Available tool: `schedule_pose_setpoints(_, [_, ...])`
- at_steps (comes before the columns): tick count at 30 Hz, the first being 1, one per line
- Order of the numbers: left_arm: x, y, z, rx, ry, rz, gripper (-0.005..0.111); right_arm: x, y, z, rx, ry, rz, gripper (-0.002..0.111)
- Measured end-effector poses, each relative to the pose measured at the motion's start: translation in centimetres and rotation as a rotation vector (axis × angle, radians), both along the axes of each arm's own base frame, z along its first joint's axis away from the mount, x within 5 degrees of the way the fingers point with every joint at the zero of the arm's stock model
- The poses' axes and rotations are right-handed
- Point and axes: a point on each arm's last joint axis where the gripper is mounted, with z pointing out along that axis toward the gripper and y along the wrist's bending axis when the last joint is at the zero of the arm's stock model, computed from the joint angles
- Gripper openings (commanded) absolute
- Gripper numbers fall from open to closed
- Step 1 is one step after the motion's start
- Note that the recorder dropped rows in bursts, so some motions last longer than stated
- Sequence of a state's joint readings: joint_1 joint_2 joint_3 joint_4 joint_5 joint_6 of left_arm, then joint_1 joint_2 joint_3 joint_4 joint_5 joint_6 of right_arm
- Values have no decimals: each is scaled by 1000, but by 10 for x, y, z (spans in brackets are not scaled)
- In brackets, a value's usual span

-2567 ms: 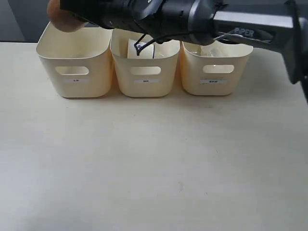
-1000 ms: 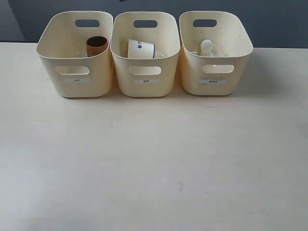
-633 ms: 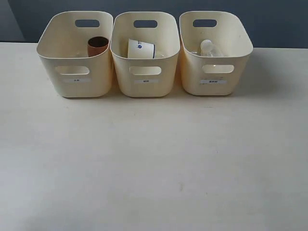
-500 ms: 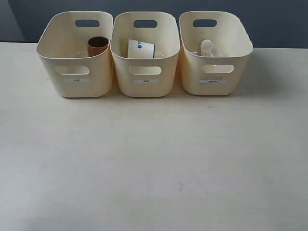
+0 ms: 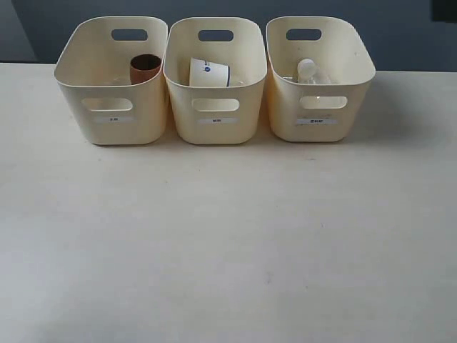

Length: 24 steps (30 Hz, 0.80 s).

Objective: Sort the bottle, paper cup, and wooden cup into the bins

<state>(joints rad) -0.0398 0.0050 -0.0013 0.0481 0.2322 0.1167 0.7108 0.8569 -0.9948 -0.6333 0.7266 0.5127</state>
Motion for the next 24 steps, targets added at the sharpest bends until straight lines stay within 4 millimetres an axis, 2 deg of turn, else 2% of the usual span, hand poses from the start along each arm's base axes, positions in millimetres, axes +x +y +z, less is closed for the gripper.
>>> schedule_pose_setpoints(9, [0,0,0,0,0,0,0,-46,-48,-30,234,-126,-109,-1])
schedule_pose_setpoints(17, [0,0,0,0,0,0,0,-63,-62,-62,391,-167,-123,-1])
schedule_pose_setpoints(24, [0,0,0,0,0,0,0,-62,-60,-99,437,-81,-150,-1])
